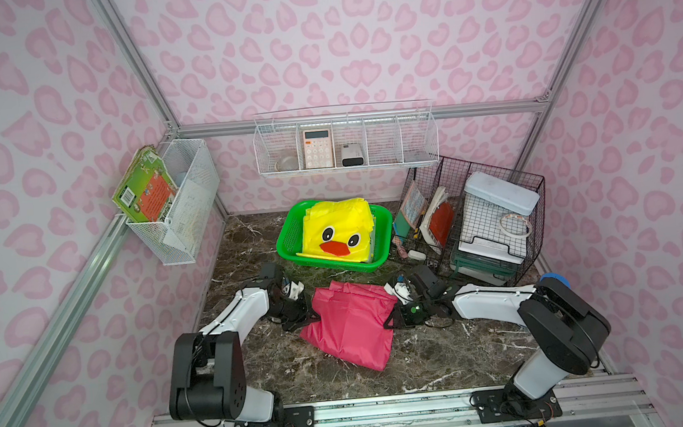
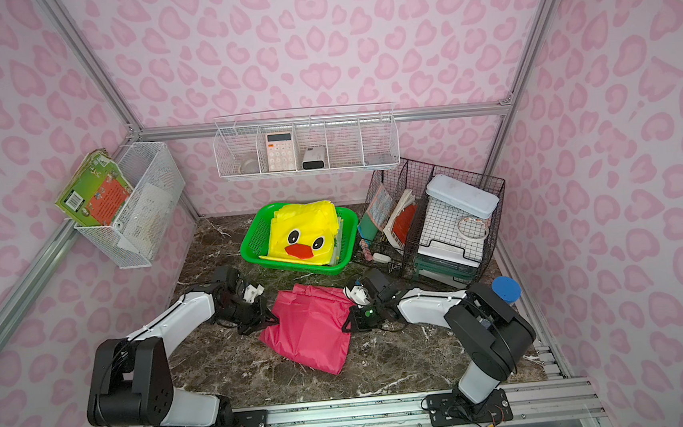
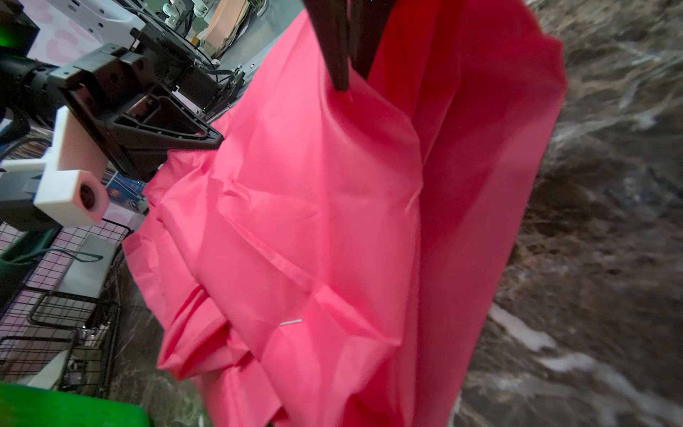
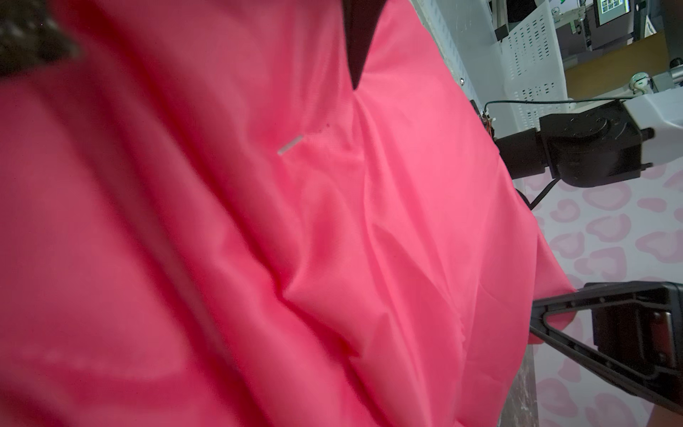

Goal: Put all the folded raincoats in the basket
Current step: Pick up the raincoat from the center of the board, then place the raincoat in the basket.

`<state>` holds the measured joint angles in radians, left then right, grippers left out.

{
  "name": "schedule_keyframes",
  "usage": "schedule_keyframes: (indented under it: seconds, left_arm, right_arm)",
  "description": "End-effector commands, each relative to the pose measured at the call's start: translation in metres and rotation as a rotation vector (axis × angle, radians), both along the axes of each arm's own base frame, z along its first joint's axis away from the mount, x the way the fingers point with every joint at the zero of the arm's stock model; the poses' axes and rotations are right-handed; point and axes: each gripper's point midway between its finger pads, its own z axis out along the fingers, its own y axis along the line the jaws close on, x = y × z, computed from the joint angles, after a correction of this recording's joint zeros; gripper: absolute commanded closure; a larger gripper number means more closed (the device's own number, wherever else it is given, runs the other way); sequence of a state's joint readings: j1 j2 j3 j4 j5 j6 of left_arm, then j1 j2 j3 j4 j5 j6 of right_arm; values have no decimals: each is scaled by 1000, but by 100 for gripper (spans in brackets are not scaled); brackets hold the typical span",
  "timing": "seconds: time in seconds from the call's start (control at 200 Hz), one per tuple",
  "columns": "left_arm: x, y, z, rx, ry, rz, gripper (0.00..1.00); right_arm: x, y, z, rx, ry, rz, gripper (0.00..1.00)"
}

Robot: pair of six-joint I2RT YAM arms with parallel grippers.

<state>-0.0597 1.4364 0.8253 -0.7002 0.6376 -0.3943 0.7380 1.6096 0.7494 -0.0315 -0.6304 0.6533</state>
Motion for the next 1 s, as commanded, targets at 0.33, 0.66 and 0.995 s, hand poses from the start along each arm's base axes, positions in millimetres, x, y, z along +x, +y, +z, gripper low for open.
schedule_keyframes:
  seconds: [0.33,0.66,0.995]
  left_arm:
    - [-33,4,89,-4,-165,48,100]
    - [-3,6,154,-15,-341,101,100]
    - [67,16,163,40,-435,177,100]
  right_arm:
    - [-22,5,70,65,-84,36,100]
    - [23,2,160,173,-256,-33,100]
    - [107,17,193,263,-339,-141,100]
